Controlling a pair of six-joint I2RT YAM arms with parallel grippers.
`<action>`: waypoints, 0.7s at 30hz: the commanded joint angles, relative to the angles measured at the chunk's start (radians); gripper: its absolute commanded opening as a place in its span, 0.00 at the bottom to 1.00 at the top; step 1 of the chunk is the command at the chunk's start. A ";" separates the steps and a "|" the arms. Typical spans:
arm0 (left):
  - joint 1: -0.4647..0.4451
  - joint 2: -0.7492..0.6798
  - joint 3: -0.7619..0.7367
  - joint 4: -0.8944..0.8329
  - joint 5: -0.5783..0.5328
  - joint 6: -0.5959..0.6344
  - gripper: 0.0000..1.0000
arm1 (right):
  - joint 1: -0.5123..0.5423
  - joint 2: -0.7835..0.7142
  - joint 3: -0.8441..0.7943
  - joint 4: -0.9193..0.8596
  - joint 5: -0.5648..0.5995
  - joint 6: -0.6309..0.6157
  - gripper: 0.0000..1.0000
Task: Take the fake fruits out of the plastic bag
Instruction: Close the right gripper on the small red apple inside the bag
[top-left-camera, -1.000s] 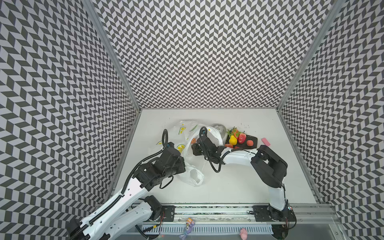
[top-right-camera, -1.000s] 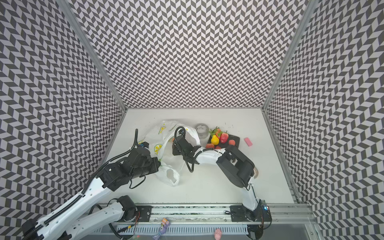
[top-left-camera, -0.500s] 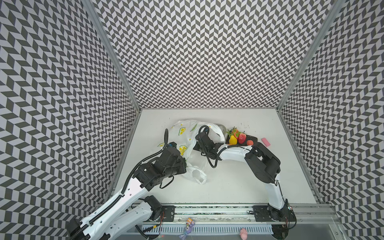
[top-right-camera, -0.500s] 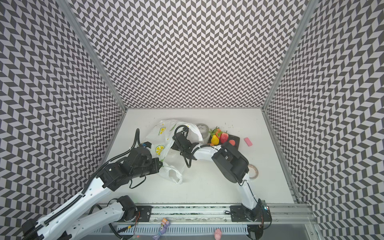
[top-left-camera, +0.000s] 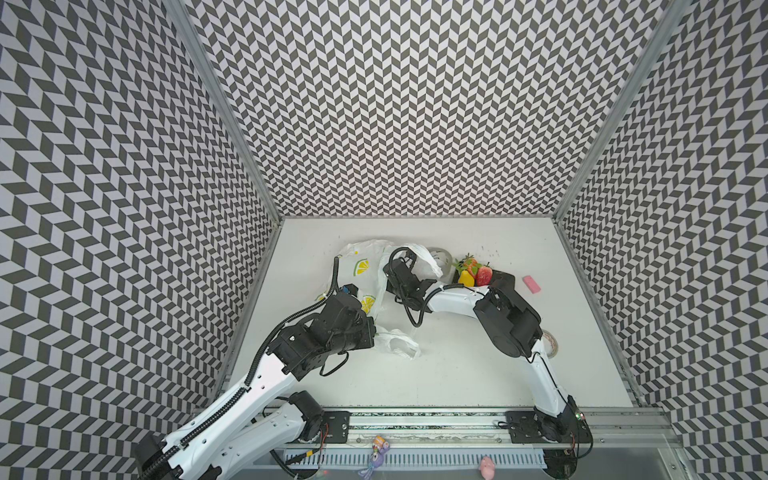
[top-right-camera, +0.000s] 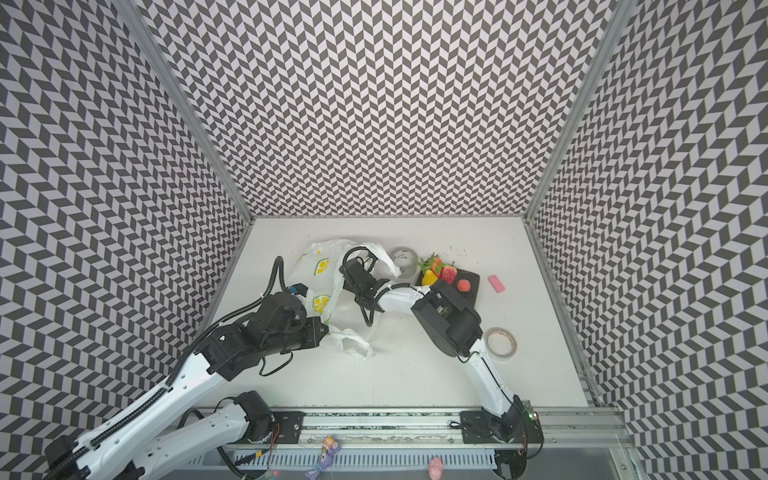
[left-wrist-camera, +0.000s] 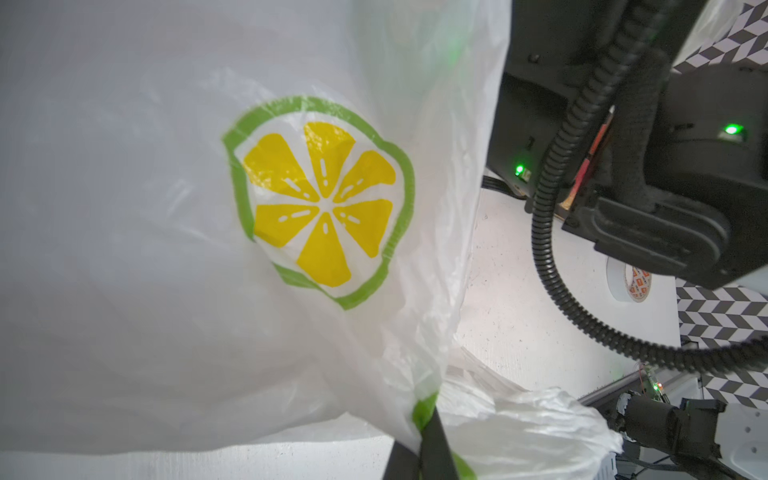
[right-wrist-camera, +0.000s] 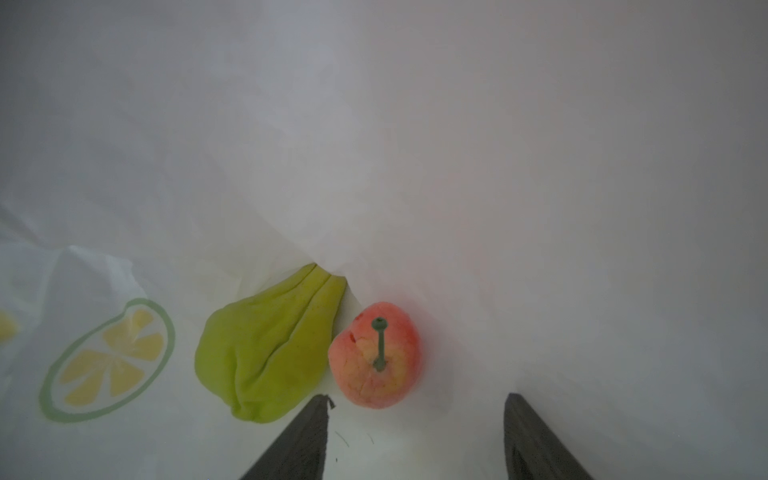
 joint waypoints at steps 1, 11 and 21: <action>0.003 0.002 0.003 0.013 0.016 0.023 0.00 | -0.011 0.032 0.038 0.066 0.030 0.029 0.63; 0.003 0.012 0.000 0.012 0.031 0.040 0.00 | -0.023 0.056 0.027 0.225 0.005 0.044 0.52; 0.003 0.012 0.008 0.008 0.027 0.042 0.00 | -0.026 0.102 0.060 0.224 -0.028 0.050 0.29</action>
